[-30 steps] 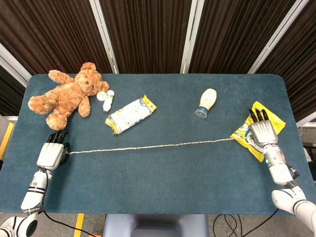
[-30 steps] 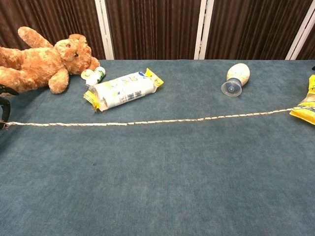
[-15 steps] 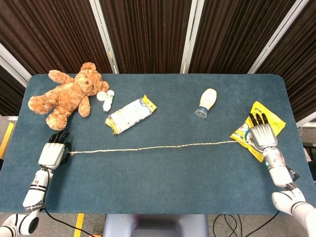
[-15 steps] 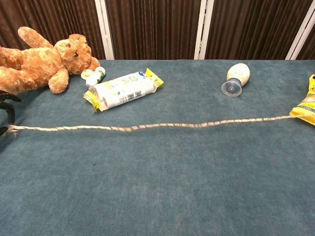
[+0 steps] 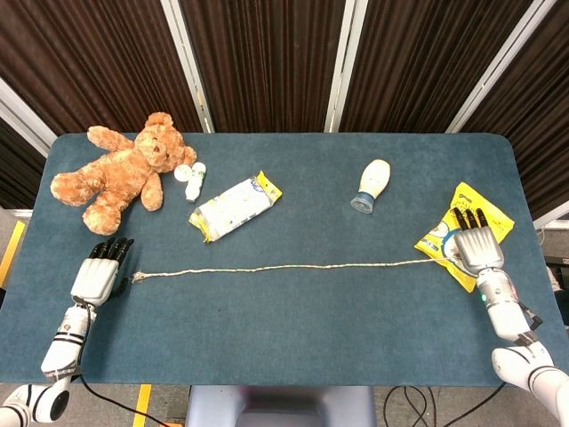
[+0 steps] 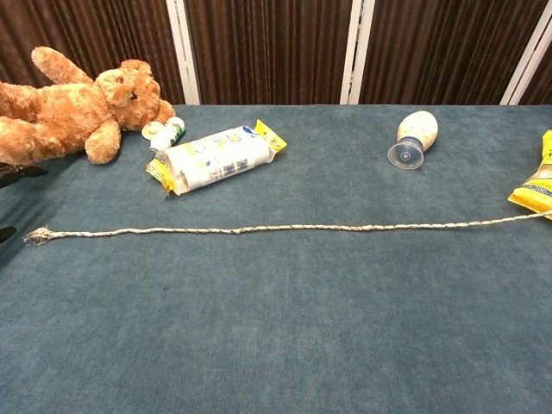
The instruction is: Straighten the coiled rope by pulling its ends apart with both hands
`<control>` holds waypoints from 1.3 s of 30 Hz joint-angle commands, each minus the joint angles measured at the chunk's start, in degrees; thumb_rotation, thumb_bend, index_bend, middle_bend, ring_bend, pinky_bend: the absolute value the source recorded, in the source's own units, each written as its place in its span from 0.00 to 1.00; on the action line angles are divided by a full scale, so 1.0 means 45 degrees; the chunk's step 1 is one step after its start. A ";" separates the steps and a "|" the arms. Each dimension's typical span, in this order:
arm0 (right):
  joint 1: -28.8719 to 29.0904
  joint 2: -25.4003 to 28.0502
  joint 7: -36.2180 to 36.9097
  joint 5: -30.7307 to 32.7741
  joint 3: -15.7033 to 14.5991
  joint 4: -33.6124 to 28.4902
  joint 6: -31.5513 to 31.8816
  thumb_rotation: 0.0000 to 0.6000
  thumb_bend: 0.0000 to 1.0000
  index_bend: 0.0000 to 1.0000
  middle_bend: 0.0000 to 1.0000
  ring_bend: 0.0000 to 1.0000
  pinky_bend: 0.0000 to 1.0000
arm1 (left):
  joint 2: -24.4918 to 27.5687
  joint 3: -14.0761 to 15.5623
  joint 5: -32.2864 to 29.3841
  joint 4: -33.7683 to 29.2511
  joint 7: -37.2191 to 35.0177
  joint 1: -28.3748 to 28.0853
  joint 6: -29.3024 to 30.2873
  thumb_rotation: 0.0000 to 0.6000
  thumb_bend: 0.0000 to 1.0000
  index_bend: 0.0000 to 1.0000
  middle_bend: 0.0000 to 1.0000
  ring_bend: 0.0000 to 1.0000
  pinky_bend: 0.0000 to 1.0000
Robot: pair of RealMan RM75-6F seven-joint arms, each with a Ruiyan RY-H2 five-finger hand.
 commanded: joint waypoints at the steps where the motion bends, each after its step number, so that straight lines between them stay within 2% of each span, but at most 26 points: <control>1: -0.0035 0.0186 -0.0118 0.0140 0.0121 -0.0256 -0.0086 1.00 0.35 0.00 0.00 0.00 0.00 | 0.0248 -0.0023 -0.0069 -0.0326 -0.0048 0.0051 -0.0052 1.00 0.42 0.00 0.02 0.00 0.12; 4: -0.0067 0.0394 -0.0108 0.0131 0.0145 -0.0558 -0.0032 1.00 0.30 0.00 0.00 0.00 0.00 | 0.0519 -0.0003 -0.0002 -0.0733 -0.0094 0.0094 0.0037 1.00 0.42 0.00 0.02 0.00 0.12; 9: -0.0110 0.0587 -0.0117 0.0063 0.0130 -0.0848 0.0093 0.93 0.25 0.00 0.00 0.00 0.00 | 0.0685 0.0004 0.0036 -0.1005 -0.0050 0.0128 0.0130 1.00 0.41 0.00 0.01 0.00 0.12; 13: -0.0206 0.0889 -0.0313 -0.0053 0.0045 -0.1286 0.0294 0.82 0.18 0.00 0.00 0.00 0.00 | 0.0860 0.0023 0.0023 -0.1357 -0.0159 0.0152 0.0072 1.00 0.41 0.00 0.01 0.00 0.12; 15: -0.0289 0.1144 -0.0429 -0.0061 0.0027 -0.1642 0.0415 0.79 0.16 0.00 0.00 0.00 0.00 | 0.1044 0.0074 0.0097 -0.1628 -0.0396 0.0170 0.0046 1.00 0.41 0.00 0.01 0.00 0.12; 22: -0.0671 0.2009 -0.0356 -0.0235 0.0063 -0.2748 0.1325 0.77 0.14 0.00 0.00 0.00 0.00 | 0.1740 0.0138 0.0549 -0.2699 -0.1015 0.0308 0.0599 1.00 0.40 0.00 0.00 0.00 0.12; 28: -0.1519 0.3285 0.0937 -0.1154 -0.0010 -0.4640 0.3534 0.77 0.14 0.00 0.00 0.00 0.00 | 0.2844 0.0398 0.1250 -0.4139 -0.1524 0.0985 0.2069 1.00 0.40 0.00 0.00 0.00 0.13; 32: -0.2516 0.4126 0.1823 -0.2346 -0.0474 -0.6321 0.5704 0.79 0.14 0.00 0.00 0.00 0.00 | 0.3821 0.0967 0.1907 -0.5273 -0.2052 0.1917 0.3434 1.00 0.39 0.00 0.00 0.00 0.13; 35: -0.3559 0.4315 0.1512 -0.3219 -0.1033 -0.7333 0.7522 0.79 0.14 0.00 0.00 0.00 0.00 | 0.4500 0.1492 0.2526 -0.5962 -0.2206 0.2720 0.4611 1.00 0.39 0.00 0.00 0.00 0.13; 39: -0.4970 0.4088 0.0483 -0.3651 -0.1759 -0.8107 0.9049 0.79 0.14 0.00 0.00 0.00 0.00 | 0.4855 0.2102 0.3088 -0.6174 -0.1929 0.3918 0.6182 1.00 0.39 0.00 0.00 0.00 0.12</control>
